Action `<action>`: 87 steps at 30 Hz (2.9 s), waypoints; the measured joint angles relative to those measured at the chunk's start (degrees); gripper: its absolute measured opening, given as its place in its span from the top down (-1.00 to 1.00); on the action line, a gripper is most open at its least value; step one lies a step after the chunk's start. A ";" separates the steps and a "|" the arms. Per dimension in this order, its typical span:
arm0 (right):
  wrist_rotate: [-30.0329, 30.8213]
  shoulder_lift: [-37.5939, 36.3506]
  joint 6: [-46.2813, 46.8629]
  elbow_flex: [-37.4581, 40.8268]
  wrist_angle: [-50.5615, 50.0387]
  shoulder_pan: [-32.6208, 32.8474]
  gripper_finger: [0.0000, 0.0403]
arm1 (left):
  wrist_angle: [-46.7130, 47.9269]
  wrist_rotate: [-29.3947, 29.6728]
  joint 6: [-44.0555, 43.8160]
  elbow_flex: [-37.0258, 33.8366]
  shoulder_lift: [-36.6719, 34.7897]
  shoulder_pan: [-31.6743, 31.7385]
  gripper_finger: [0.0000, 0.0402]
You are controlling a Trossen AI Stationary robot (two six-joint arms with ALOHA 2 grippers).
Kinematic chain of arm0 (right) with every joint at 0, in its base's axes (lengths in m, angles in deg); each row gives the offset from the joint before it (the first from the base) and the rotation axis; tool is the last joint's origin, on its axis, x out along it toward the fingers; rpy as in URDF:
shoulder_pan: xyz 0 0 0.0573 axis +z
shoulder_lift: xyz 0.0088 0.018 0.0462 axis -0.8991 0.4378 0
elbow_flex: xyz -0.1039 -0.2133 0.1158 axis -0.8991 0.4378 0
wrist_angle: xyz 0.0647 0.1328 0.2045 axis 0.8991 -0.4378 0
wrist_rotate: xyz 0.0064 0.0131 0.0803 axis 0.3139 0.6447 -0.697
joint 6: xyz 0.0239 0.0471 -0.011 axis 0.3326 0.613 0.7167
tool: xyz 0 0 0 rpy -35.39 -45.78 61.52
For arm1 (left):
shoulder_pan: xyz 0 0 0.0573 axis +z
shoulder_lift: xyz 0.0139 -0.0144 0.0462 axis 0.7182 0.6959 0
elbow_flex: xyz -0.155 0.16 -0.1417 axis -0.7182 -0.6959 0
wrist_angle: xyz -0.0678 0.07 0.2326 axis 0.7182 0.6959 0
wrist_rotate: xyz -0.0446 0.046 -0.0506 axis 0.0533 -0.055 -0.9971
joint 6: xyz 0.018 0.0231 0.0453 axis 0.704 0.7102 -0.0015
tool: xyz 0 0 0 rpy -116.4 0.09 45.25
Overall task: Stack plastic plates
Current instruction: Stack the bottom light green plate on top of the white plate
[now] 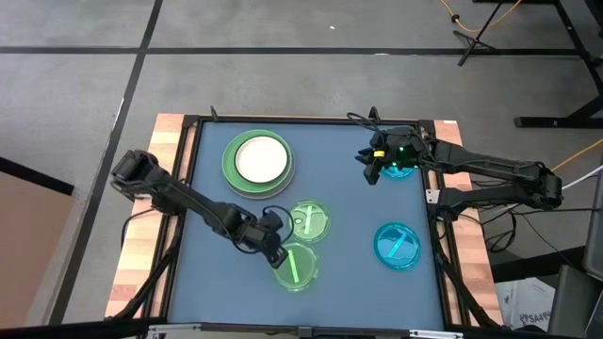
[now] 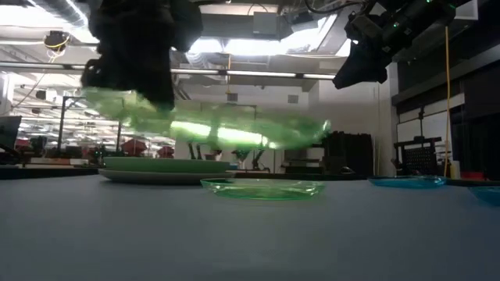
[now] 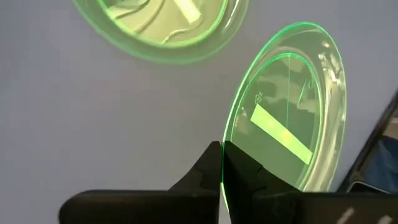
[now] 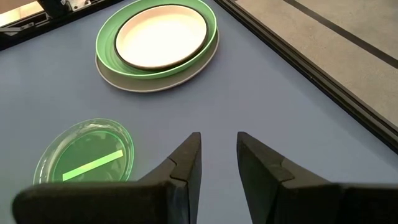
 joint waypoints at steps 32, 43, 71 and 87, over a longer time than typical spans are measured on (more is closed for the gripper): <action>0.02 -0.02 -1.13 0.02 -0.12 0.00 0.54 | 6.28 -10.86 27.36 0.07 -14.78 34.51 1.00; 0.02 -0.02 -1.25 0.02 -0.42 0.00 0.54 | 13.44 -16.01 39.35 0.02 -15.15 52.63 1.00; 0.04 -0.02 -1.51 0.02 -1.52 0.00 0.54 | 17.36 -16.59 45.86 0.02 0.45 71.89 1.00; 0.02 -0.02 -1.51 0.02 -1.79 0.00 0.54 | 18.29 -13.55 45.77 0.02 0.67 71.24 1.00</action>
